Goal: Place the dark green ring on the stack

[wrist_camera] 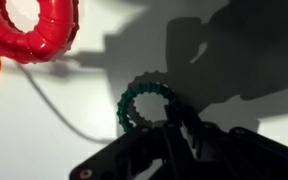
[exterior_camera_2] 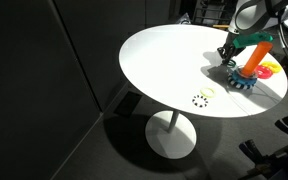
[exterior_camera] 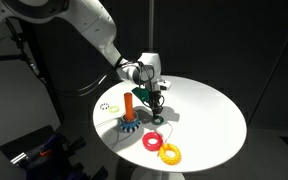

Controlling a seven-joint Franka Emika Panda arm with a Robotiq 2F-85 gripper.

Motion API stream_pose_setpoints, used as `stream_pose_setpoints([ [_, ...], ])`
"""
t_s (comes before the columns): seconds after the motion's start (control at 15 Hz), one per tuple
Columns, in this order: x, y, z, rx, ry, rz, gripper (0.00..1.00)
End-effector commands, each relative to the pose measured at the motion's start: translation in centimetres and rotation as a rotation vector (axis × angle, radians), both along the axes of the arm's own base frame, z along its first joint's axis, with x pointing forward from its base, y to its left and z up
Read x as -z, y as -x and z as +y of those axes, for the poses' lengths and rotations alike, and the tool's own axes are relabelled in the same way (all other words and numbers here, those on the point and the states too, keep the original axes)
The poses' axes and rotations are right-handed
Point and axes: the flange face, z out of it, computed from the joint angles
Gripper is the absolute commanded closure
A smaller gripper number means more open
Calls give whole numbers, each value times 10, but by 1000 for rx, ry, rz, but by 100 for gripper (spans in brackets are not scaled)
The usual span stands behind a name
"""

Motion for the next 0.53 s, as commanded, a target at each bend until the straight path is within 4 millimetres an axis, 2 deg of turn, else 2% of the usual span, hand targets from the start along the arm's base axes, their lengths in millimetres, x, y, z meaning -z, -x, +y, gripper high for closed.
stream_pose_setpoints([
  [0.0,-22,-7,0,-15,15,2,95],
  [0.47,-70,-5,11,-58,27,26,95],
])
